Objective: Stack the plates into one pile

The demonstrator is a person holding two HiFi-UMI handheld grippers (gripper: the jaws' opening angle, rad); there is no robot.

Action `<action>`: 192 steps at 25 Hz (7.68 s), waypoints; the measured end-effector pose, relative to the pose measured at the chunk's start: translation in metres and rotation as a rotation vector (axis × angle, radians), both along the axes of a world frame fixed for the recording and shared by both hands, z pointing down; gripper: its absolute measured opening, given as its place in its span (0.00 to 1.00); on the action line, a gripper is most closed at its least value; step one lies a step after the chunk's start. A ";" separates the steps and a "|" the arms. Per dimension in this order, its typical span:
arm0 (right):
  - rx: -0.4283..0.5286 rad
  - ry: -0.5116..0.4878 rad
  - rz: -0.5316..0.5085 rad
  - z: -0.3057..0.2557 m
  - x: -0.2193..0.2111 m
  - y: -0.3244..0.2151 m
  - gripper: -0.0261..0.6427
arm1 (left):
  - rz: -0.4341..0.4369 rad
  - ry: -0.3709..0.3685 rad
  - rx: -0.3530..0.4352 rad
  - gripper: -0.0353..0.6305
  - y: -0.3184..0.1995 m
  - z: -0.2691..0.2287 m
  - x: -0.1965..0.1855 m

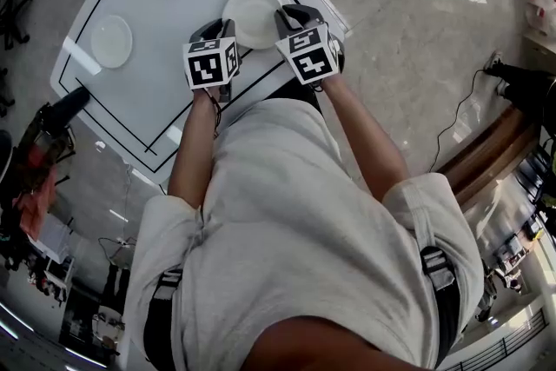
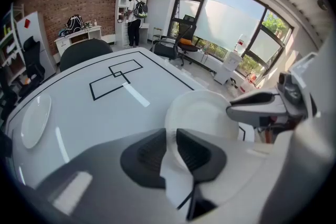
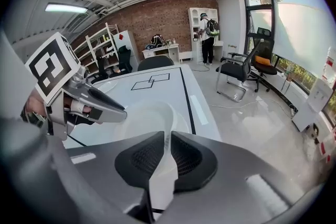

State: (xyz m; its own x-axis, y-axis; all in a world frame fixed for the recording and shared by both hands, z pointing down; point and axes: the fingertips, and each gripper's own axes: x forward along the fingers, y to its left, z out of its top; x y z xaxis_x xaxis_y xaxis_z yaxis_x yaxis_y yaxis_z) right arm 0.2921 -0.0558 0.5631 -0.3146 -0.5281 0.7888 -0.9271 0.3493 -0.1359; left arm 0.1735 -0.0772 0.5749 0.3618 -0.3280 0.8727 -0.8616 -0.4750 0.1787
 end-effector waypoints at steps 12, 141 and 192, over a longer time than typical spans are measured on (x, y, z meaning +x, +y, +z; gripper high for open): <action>-0.039 0.033 -0.035 0.016 0.010 -0.011 0.12 | -0.006 0.009 -0.032 0.15 -0.006 0.014 0.009; 0.047 -0.145 -0.308 -0.013 -0.413 -0.139 0.11 | -0.624 0.160 0.030 0.12 -0.057 -0.008 -0.422; 0.138 -0.110 -0.041 -0.057 -0.207 -0.058 0.11 | -0.292 0.162 0.028 0.12 -0.017 -0.044 -0.228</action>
